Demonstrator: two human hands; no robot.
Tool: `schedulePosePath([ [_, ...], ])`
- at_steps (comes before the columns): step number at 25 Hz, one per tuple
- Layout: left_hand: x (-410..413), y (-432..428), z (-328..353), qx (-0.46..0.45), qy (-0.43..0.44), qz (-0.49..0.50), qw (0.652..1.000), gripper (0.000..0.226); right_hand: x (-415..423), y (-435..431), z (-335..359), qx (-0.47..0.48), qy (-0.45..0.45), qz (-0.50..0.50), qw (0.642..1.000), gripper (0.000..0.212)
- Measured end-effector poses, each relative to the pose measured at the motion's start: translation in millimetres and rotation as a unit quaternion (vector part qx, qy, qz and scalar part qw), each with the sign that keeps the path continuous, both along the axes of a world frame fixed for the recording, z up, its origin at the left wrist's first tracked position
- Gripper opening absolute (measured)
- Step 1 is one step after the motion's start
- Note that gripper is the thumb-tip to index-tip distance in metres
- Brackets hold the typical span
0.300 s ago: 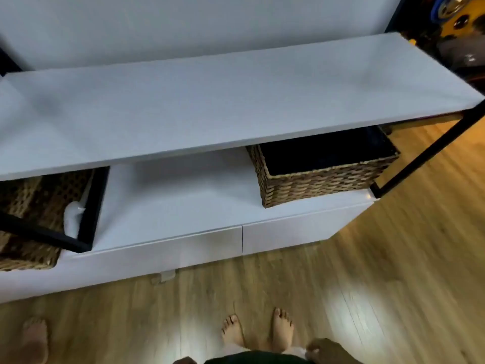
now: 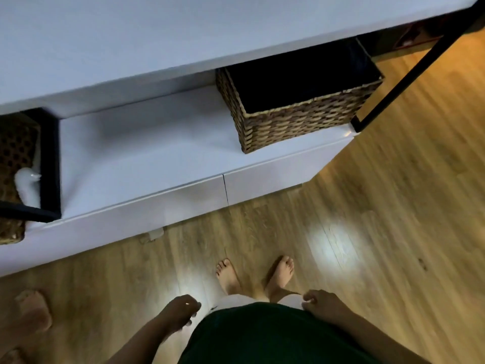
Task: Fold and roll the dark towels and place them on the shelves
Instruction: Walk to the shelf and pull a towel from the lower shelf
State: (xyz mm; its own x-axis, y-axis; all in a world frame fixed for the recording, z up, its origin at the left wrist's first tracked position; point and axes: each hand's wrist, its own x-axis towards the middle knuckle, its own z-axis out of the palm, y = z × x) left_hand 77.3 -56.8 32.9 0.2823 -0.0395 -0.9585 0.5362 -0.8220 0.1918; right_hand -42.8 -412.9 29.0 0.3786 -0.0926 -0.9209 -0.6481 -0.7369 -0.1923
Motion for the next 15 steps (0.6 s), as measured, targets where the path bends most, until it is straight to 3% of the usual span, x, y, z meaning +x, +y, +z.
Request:
schedulePosePath([
  [8, 13, -68, 7, -0.015, -0.036, 0.012, 0.999, 0.019, -56, -40, -7, 0.024, -0.026, -0.022, 0.999, 0.037],
  [15, -6, -216, 19, 0.020, -0.122, -0.141, 0.982, 0.015, -106, -153, -9, 0.037, -0.061, -0.148, 0.986, 0.040],
])
